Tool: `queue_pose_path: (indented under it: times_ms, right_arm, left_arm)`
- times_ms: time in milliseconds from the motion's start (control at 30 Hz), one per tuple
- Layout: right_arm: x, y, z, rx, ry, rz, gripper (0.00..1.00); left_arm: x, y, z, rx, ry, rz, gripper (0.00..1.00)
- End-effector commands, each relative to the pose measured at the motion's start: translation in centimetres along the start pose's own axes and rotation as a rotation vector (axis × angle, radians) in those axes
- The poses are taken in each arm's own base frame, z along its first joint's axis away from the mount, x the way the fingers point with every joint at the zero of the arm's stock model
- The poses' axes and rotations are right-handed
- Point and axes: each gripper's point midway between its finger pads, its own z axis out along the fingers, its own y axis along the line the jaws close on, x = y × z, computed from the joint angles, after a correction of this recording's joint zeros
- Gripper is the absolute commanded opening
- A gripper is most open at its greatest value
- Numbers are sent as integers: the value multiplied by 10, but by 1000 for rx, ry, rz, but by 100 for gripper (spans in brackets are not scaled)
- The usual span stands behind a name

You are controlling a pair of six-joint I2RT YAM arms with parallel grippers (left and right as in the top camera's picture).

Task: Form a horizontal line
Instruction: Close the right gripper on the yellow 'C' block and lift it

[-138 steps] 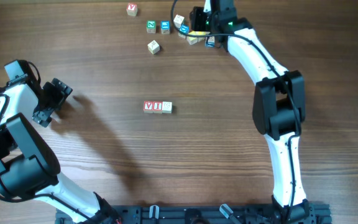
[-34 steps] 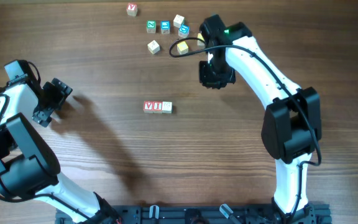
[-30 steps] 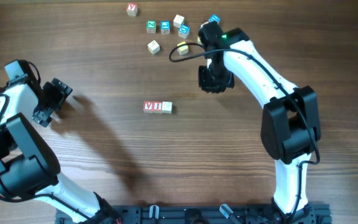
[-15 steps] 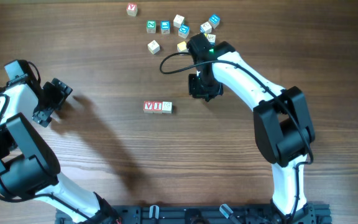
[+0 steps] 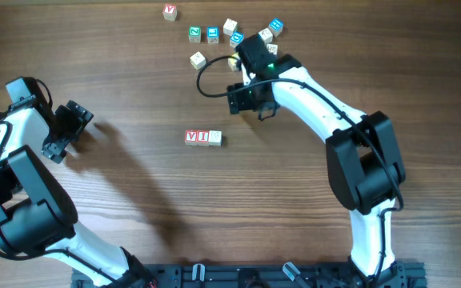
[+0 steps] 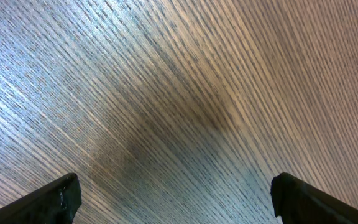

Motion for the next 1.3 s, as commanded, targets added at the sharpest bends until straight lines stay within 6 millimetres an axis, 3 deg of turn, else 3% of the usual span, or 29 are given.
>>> queue_pose_path:
  times_ms: [0, 100, 233, 400, 567, 800, 933, 1100, 1233, 1267]
  right_arm:
    - [-50, -10, -19, 20, -157, -149, 78]
    - [-84, -15, -25, 96, -296, -272, 74]
    - [-115, -12, -26, 111, -427, -306, 70]
    - [-136, -9, -2, 97, -520, -309, 70]
    - [-137, -12, 31, 94, -529, -310, 70]
    - [-127, -11, 57, 53, -494, -318, 70]
    - [-127, -10, 58, 51, -496, -316, 49]
    - [-121, -11, 61, 48, -469, -308, 49]
    - [-119, -11, 62, 45, -458, -309, 38]
    - [-119, -11, 62, 44, -459, -300, 31]
  left_arm:
    - [2, 2, 4, -3, 13, -12, 100]
    - [2, 2, 4, -3, 13, -12, 100]
    - [2, 2, 4, -3, 13, -12, 100]
    - [2, 2, 4, -3, 13, -12, 100]
    - [2, 2, 4, -3, 13, -12, 100]
    - [2, 2, 4, -3, 13, -12, 100]
    - [2, 2, 4, -3, 13, -12, 100]
    - [2, 2, 4, -3, 13, -12, 100]
    - [2, 2, 4, -3, 13, -12, 100]
    - [2, 2, 4, -3, 13, -12, 100]
